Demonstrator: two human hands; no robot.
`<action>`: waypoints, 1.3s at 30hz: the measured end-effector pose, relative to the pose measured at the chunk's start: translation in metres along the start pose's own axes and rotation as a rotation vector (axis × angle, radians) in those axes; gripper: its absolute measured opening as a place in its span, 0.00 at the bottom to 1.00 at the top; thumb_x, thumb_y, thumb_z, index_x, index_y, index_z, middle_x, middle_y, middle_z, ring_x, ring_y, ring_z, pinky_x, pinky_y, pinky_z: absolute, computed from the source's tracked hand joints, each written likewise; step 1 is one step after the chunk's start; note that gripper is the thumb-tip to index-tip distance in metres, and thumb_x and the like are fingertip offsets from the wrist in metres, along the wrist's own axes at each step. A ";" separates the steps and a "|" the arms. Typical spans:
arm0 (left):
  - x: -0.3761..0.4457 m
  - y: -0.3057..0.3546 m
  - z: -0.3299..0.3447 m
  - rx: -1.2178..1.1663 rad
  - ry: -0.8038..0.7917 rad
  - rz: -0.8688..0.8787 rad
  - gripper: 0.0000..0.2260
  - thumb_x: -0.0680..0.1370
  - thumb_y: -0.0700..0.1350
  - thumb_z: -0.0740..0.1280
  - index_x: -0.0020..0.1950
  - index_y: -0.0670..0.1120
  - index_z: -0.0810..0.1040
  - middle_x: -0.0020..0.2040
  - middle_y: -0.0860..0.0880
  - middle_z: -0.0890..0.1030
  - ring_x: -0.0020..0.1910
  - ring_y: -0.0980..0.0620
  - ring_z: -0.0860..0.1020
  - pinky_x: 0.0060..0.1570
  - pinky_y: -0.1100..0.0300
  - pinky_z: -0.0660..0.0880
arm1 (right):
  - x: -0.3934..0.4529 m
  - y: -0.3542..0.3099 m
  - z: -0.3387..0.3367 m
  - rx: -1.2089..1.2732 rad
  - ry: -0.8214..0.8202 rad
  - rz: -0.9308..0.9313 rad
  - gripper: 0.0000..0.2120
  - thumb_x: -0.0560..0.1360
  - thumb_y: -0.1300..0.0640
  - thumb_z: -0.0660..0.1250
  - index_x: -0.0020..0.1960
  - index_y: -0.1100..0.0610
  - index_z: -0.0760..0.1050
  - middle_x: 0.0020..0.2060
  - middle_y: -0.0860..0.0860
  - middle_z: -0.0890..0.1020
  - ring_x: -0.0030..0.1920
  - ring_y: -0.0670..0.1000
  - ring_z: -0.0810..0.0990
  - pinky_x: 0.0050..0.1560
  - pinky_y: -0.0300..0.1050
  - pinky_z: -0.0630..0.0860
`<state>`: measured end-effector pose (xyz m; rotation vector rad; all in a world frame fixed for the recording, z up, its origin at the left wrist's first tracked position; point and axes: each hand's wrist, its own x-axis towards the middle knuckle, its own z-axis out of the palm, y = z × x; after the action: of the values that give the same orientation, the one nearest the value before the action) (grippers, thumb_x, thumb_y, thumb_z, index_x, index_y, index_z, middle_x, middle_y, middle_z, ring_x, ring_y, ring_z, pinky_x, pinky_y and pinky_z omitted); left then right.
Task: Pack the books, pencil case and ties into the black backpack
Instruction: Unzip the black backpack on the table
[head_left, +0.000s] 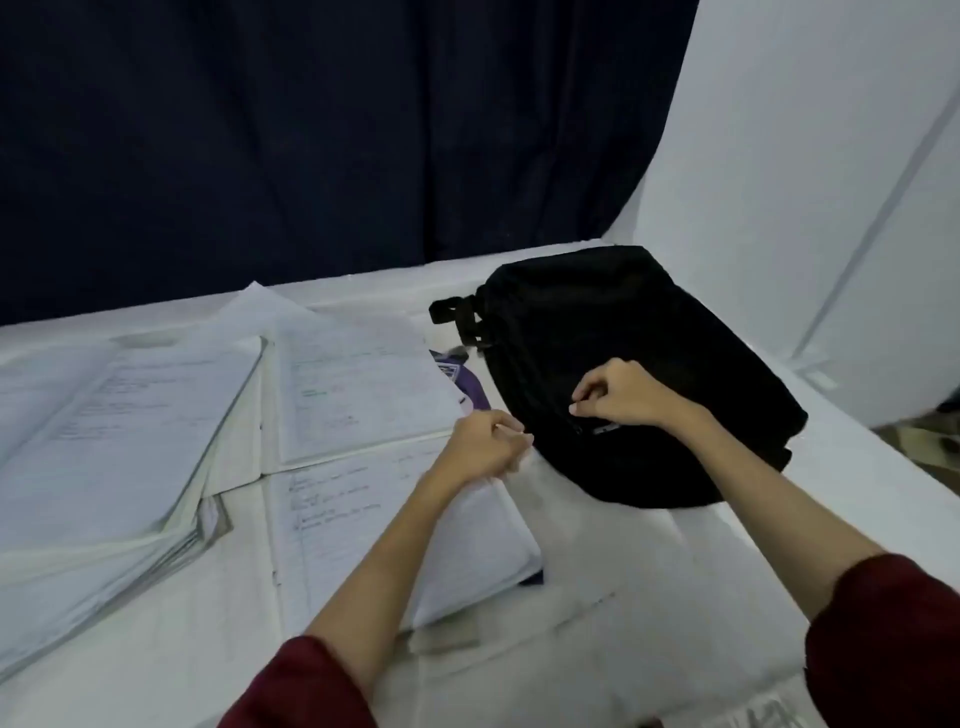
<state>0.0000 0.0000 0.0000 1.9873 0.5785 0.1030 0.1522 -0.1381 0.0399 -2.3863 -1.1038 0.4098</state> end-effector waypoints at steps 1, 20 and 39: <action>0.000 0.001 0.011 -0.085 -0.007 -0.057 0.12 0.77 0.46 0.69 0.57 0.41 0.76 0.39 0.47 0.82 0.34 0.53 0.82 0.41 0.61 0.80 | -0.001 0.004 0.003 0.005 -0.038 0.022 0.08 0.71 0.55 0.73 0.48 0.58 0.82 0.33 0.46 0.80 0.36 0.44 0.79 0.44 0.35 0.75; 0.024 0.028 0.065 -0.457 0.269 -0.311 0.09 0.75 0.35 0.66 0.53 0.41 0.69 0.40 0.44 0.73 0.34 0.52 0.76 0.30 0.62 0.79 | 0.056 0.037 0.013 0.314 -0.387 -0.072 0.07 0.68 0.64 0.71 0.39 0.58 0.74 0.30 0.53 0.79 0.24 0.45 0.76 0.25 0.35 0.67; 0.020 0.027 0.059 -0.242 0.206 -0.301 0.17 0.74 0.37 0.71 0.58 0.42 0.68 0.43 0.44 0.74 0.42 0.45 0.80 0.48 0.48 0.80 | 0.108 0.030 -0.002 -0.012 -0.201 -0.469 0.09 0.71 0.62 0.72 0.35 0.56 0.76 0.28 0.51 0.77 0.31 0.45 0.75 0.41 0.42 0.76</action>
<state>0.0455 -0.0494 -0.0080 1.6471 0.9467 0.1841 0.2401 -0.0722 0.0181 -2.0358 -1.7054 0.4808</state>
